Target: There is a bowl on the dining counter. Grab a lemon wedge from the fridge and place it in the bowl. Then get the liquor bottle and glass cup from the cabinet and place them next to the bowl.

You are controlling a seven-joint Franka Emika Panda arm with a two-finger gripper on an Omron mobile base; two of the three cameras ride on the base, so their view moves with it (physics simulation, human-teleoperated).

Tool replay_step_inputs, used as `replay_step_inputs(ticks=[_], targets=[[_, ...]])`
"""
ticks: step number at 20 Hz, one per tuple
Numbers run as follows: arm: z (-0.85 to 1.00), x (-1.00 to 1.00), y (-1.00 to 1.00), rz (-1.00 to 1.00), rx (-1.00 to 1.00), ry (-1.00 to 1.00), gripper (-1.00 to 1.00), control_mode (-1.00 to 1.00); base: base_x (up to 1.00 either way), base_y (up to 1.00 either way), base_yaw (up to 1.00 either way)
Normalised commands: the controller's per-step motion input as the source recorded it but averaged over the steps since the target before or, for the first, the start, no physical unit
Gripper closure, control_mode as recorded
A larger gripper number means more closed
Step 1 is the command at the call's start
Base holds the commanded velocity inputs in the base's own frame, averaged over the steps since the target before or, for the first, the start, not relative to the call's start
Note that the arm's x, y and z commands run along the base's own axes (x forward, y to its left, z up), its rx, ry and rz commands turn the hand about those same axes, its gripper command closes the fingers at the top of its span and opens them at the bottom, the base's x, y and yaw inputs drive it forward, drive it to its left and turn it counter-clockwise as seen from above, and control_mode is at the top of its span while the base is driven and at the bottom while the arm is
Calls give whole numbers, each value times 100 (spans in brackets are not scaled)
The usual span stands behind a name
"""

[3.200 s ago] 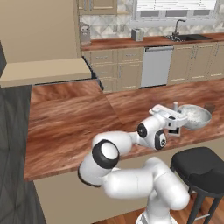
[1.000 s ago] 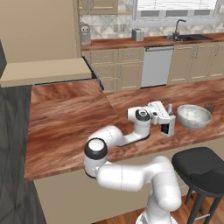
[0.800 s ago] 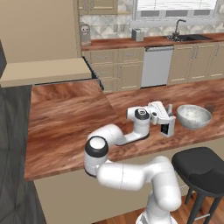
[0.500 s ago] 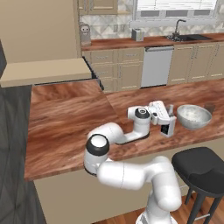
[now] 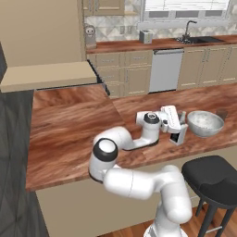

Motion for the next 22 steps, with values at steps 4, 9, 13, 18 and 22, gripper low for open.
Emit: replay_step_inputs(ticks=[4,9,13,18,22], targets=[[26,0,5,-9,2,0,-100,-100,0,0,0],[24,-4,13,-8,2,0,-100,-100,0,0,0],[63,-21,33,-6,3,0,-100,-100,0,0,0],[95,-51,51,-2,1,0,-100,-100,0,0,0],[90,-84,41,1,8,0,-100,-100,0,0,0]])
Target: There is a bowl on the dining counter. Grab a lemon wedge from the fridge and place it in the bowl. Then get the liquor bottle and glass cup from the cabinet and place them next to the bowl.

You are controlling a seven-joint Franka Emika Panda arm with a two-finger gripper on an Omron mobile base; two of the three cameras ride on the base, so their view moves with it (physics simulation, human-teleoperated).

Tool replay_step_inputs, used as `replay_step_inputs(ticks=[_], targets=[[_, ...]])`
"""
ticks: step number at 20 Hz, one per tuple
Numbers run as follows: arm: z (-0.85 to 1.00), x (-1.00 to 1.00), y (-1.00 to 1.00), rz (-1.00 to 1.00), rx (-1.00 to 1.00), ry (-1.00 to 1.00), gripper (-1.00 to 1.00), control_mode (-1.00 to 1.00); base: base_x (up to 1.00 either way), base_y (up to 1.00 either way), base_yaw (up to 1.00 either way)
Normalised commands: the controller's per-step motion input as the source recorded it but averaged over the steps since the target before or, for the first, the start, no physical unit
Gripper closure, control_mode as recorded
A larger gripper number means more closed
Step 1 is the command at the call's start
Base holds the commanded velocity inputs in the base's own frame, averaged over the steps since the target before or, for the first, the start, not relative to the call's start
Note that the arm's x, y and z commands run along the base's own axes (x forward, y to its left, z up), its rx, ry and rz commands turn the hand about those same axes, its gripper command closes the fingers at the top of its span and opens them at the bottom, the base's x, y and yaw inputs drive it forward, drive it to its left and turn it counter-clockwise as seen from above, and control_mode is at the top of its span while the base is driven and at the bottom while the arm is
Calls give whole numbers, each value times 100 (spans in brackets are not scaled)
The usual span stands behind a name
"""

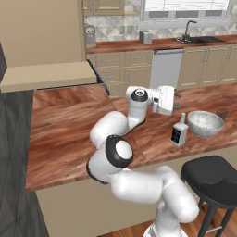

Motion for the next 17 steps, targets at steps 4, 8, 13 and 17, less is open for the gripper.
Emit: replay_step_inputs(ticks=[4,8,13,17], targets=[[50,-100,22,10,15,0,-100,-100,0,0,0],[20,-100,13,20,17,0,-100,-100,0,0,0],[14,-100,8,20,15,0,-100,-100,0,0,0],[5,-100,10,20,10,0,-100,-100,0,0,0]])
